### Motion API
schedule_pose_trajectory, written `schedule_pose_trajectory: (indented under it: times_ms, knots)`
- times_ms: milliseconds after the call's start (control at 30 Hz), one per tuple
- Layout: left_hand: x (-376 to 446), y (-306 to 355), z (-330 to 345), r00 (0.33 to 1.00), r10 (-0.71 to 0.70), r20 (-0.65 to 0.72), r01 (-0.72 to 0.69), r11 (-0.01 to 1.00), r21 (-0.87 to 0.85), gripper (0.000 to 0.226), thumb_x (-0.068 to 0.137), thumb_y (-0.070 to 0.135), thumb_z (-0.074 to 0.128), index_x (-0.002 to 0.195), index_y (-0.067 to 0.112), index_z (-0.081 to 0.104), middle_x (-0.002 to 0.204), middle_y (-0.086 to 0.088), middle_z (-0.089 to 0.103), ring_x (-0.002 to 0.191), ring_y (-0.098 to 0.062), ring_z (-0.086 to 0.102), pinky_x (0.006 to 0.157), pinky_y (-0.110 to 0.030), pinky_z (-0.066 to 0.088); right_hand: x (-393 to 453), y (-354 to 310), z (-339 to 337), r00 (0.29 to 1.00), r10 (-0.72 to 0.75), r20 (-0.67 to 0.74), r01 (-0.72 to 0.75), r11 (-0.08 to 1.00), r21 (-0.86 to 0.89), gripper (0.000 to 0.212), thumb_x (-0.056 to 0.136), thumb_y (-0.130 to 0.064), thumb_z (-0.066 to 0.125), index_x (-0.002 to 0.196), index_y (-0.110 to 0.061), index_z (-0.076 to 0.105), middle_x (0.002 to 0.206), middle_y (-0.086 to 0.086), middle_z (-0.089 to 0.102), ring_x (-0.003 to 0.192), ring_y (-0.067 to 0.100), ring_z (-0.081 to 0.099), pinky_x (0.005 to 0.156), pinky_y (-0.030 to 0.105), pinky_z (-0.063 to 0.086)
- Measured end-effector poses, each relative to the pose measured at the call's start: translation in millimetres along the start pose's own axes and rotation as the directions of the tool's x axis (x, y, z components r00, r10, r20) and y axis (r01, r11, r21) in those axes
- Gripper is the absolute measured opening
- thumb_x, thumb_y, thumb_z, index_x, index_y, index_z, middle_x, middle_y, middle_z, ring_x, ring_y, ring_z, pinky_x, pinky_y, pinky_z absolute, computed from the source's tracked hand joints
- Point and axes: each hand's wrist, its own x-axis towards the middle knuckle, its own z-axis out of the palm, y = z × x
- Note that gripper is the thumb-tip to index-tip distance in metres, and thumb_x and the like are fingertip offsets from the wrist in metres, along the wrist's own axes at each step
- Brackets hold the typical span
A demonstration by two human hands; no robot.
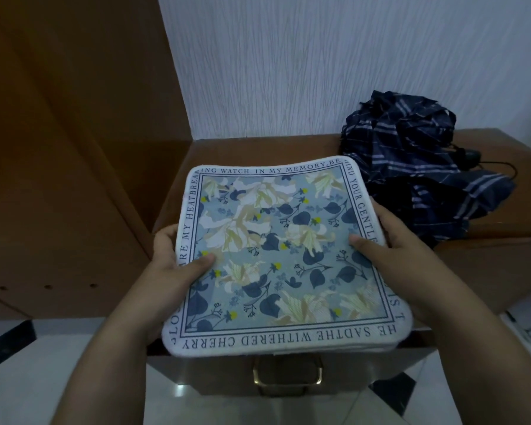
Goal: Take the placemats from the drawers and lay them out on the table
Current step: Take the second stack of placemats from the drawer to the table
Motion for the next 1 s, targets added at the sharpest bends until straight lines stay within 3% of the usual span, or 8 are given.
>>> schedule_pose_trajectory:
  times_ms: [67,133,233,300,400,567,733,1000]
  knots:
    - [-0.9,-0.8,-1.9,0.999,0.025,0.036,-0.024,1.000,-0.006,0.087,0.088,0.007,0.071,0.144,0.059,0.027,0.119,0.007,0.073,0.098,-0.028,0.075,0.078,-0.050,0.062,-3.5,-1.6,0.2,1.000,-0.004,0.007,0.004,1.000,-0.021,0.080,0.093,-0.034,0.068,0.141,-0.072,0.016,0.109,-0.029,0.068,0.094,0.008,0.072,0.079,0.042,0.060]
    - [-2.8,1.0,-3.0,0.997,0.038,0.068,-0.038,0.999,-0.005,0.081,0.088,0.004,0.070,0.146,0.053,0.040,0.123,0.010,0.072,0.102,-0.028,0.074,0.077,-0.048,0.063,-7.8,-4.9,-0.1,0.999,-0.026,0.022,0.028,0.998,-0.064,0.092,0.092,-0.031,0.070,0.143,-0.071,0.004,0.109,-0.035,0.064,0.088,0.003,0.072,0.069,0.030,0.060]
    - [-5.6,4.7,-0.7,0.998,0.044,0.044,-0.045,0.999,0.019,0.048,0.089,0.008,0.070,0.126,0.039,0.068,0.122,0.004,0.073,0.095,-0.028,0.076,0.069,-0.039,0.064,-11.3,-15.3,0.3,1.000,-0.021,0.022,0.022,1.000,-0.019,0.062,0.087,-0.031,0.075,0.133,-0.062,0.049,0.116,-0.031,0.062,0.088,0.001,0.072,0.072,0.032,0.063]
    - [-5.7,6.3,0.9,0.998,0.061,0.021,-0.063,0.991,0.115,0.040,0.088,0.017,0.074,0.119,0.041,0.073,0.119,0.006,0.073,0.091,-0.024,0.077,0.070,-0.037,0.064,-11.4,-18.5,0.7,0.999,-0.025,0.023,0.027,0.998,-0.064,0.049,0.083,-0.034,0.078,0.125,-0.054,0.062,0.117,-0.031,0.060,0.089,0.001,0.071,0.076,0.030,0.062]
    - [-5.7,14.5,1.0,0.997,0.079,0.024,-0.083,0.972,0.218,0.043,0.085,0.024,0.078,0.120,0.047,0.071,0.121,0.013,0.071,0.093,-0.016,0.076,0.076,-0.039,0.064,-13.1,-20.1,4.2,0.999,-0.046,0.016,0.049,0.970,-0.237,0.055,0.080,-0.043,0.078,0.131,-0.053,0.058,0.122,-0.028,0.055,0.099,0.000,0.063,0.081,0.025,0.060]
    - [-19.0,53.7,7.3,0.990,0.125,0.058,-0.137,0.916,0.376,0.048,0.087,0.026,0.077,0.129,0.047,0.065,0.126,0.026,0.063,0.107,-0.004,0.069,0.082,-0.030,0.062,-22.5,-52.8,-1.8,0.997,-0.076,-0.007,0.064,0.883,-0.465,0.064,0.084,-0.050,0.073,0.142,-0.049,0.047,0.142,-0.006,0.048,0.122,0.016,0.054,0.100,0.037,0.053]
    - [-47.3,140.4,18.9,0.994,0.100,0.053,-0.113,0.918,0.381,0.050,0.089,0.029,0.075,0.132,0.050,0.061,0.134,0.023,0.059,0.116,-0.007,0.065,0.091,-0.037,0.060,-46.0,-142.3,-41.4,0.997,-0.067,-0.027,0.044,0.861,-0.507,0.057,0.086,-0.046,0.073,0.139,-0.047,0.051,0.134,-0.003,0.050,0.111,0.008,0.051,0.095,0.022,0.044]
    - [-123.0,345.7,28.7,0.985,0.143,0.093,-0.170,0.863,0.477,0.050,0.090,0.036,0.073,0.135,0.052,0.057,0.130,0.030,0.053,0.120,0.008,0.055,0.101,-0.034,0.055,-116.4,-339.5,-119.2,0.999,-0.025,-0.044,0.002,0.888,-0.459,0.053,0.084,-0.044,0.076,0.134,-0.048,0.057,0.125,-0.007,0.050,0.109,0.008,0.056,0.099,0.031,0.053]
